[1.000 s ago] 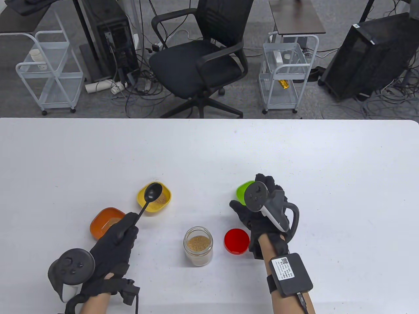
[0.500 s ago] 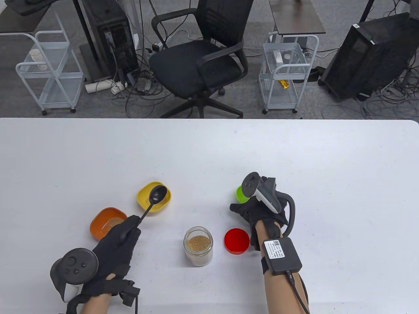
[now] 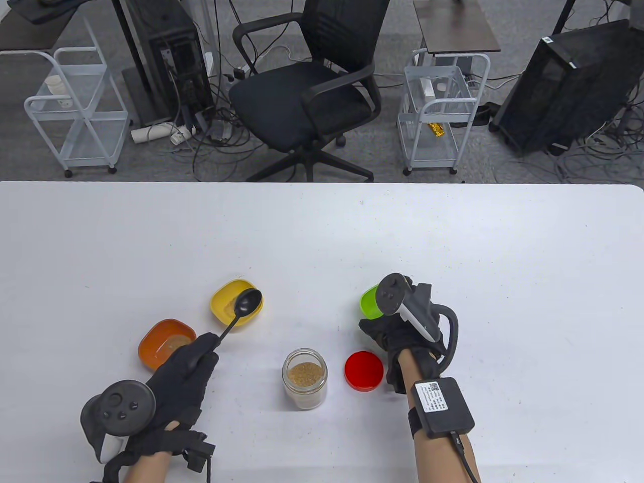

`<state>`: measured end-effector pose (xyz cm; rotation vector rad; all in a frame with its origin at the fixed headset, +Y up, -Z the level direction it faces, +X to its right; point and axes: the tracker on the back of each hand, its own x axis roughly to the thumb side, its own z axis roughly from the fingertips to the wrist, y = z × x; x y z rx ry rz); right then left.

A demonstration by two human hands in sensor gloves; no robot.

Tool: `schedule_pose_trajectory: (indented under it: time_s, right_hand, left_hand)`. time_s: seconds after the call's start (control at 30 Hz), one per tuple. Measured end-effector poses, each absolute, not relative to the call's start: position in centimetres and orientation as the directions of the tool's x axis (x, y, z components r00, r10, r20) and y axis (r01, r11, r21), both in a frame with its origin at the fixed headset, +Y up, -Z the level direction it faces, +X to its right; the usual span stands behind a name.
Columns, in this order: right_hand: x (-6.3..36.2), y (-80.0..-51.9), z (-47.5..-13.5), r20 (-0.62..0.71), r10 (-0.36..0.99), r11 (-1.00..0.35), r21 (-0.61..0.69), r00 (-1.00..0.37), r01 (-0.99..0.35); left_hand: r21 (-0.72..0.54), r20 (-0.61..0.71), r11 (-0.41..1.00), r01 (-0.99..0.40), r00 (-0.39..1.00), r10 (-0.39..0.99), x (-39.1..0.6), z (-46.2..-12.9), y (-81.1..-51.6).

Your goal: Scoop brown sugar granules from jar into dishes

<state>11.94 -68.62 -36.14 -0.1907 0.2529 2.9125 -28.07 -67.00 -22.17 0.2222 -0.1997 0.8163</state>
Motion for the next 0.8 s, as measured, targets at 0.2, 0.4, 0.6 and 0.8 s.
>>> schedule_pose_trajectory:
  time_s: [0.2,0.4,0.6,0.8]
  right_hand:
    - [11.5,-66.4,-33.4,-0.081,0.238,-0.959,0.139,-0.968,-0.248]
    - [11.4,-64.8,-30.4,-0.033,0.295,-0.945,0.135,-0.955,-0.297]
    - [11.0,-63.5,-26.8,0.027,0.342,-0.934,0.12,-0.939,-0.337]
    - [9.9,-63.6,-23.8,0.062,0.38,-0.922,0.1,-0.923,-0.373]
  left_hand:
    - [0.106,0.268,0.675,-0.73,0.674,0.688,-28.0,-22.3,-67.0]
    - [0.084,0.283,0.679,-0.729,0.671,0.685,-27.6,-22.5,-67.0]
    - [0.066,0.292,0.692,-0.719,0.677,0.676,-27.4,-22.7,-66.6]
    - [0.078,0.292,0.688,-0.722,0.676,0.676,-27.7,-22.6,-66.2]
